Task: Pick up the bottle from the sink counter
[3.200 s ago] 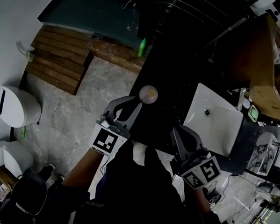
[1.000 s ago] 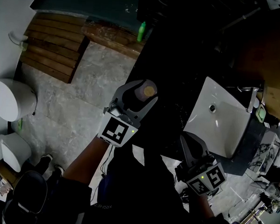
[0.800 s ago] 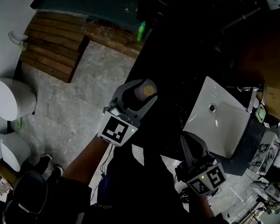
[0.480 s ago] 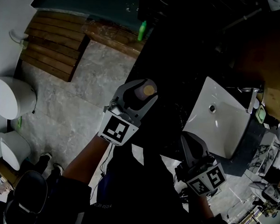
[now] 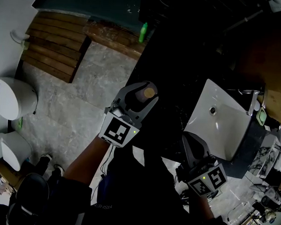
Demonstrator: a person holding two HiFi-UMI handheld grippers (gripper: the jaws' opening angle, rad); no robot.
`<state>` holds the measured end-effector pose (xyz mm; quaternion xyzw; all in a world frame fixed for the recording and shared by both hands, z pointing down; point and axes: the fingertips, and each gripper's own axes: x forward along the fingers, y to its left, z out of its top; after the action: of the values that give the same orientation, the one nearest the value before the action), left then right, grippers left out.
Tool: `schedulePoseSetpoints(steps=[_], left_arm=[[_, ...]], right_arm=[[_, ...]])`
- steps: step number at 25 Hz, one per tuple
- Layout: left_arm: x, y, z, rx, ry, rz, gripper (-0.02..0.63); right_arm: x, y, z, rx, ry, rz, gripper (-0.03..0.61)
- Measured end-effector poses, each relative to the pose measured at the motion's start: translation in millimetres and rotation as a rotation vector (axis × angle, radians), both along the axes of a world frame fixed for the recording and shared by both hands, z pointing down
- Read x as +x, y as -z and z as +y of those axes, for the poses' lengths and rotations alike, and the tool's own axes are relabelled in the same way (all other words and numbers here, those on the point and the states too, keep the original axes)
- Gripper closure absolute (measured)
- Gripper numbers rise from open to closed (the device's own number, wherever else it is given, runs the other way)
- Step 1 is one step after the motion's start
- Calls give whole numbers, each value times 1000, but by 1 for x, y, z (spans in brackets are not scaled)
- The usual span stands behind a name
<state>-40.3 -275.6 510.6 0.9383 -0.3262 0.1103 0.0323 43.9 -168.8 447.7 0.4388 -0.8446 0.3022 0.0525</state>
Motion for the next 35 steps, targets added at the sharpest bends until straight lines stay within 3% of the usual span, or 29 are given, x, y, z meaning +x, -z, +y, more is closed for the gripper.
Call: schedulePoseSetpoints(steps=[24,35], left_arm=[[0,2,-1,-22,7,-17,472],[4,27,2,-5,-12,-12,472]], right_arm=[[0,16,-14,35,18,-17,555],[2,35,-17,74,16,-32,555]])
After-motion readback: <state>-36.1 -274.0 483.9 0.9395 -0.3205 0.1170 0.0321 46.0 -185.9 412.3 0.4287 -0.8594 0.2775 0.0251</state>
